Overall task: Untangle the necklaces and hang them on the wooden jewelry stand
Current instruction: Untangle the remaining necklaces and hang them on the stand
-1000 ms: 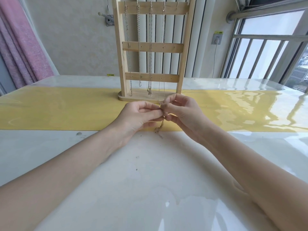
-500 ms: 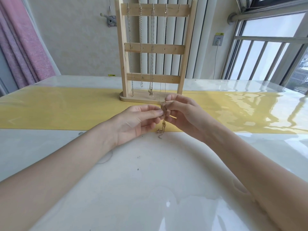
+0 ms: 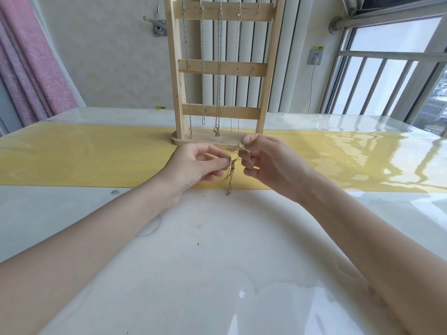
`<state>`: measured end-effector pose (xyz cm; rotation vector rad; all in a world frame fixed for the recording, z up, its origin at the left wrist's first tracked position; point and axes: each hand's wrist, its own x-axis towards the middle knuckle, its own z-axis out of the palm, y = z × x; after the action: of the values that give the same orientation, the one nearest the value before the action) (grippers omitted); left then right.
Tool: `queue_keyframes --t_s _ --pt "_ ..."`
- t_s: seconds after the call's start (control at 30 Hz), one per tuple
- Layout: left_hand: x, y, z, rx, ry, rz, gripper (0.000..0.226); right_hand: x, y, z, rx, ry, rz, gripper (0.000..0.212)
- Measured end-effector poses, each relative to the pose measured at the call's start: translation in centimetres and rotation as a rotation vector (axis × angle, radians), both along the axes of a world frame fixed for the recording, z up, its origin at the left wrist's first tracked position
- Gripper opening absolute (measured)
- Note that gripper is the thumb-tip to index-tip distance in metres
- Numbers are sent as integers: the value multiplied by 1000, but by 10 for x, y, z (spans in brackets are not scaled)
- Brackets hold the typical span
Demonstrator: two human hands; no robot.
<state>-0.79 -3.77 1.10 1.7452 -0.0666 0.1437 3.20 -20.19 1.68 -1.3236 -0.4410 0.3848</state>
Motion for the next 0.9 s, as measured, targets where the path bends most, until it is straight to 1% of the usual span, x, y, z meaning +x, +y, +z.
queue_keyframes --t_s 0.1,0.17,0.3,0.43,0.53,0.57,0.63,0.8,0.9 --pt "0 1 -2 21 -33 21 6 0 1 -6 -205 -205 -128 18" --pt "0 1 -3 31 -50 32 7 0 2 -8 -315 -308 -176 18" --pt "1 2 -5 36 -90 44 11 0 5 -10 -476 -479 -224 12" --pt "2 -1 -7 35 -100 26 12 1 6 -16 -652 -742 -262 11" --pt "2 -2 -8 19 -94 15 13 0 8 -18 -706 -854 -269 4" --pt "2 -2 -8 11 -99 23 14 0 9 -17 -697 -866 -278 4" --pt "4 0 -6 -1 -105 54 15 0 8 -15 -651 -817 -276 6" --pt "6 4 -12 -88 -35 124 12 0 6 -13 -488 -516 -188 13" --pt "5 5 -14 31 -126 118 12 -2 6 -12 -441 -412 -188 15"
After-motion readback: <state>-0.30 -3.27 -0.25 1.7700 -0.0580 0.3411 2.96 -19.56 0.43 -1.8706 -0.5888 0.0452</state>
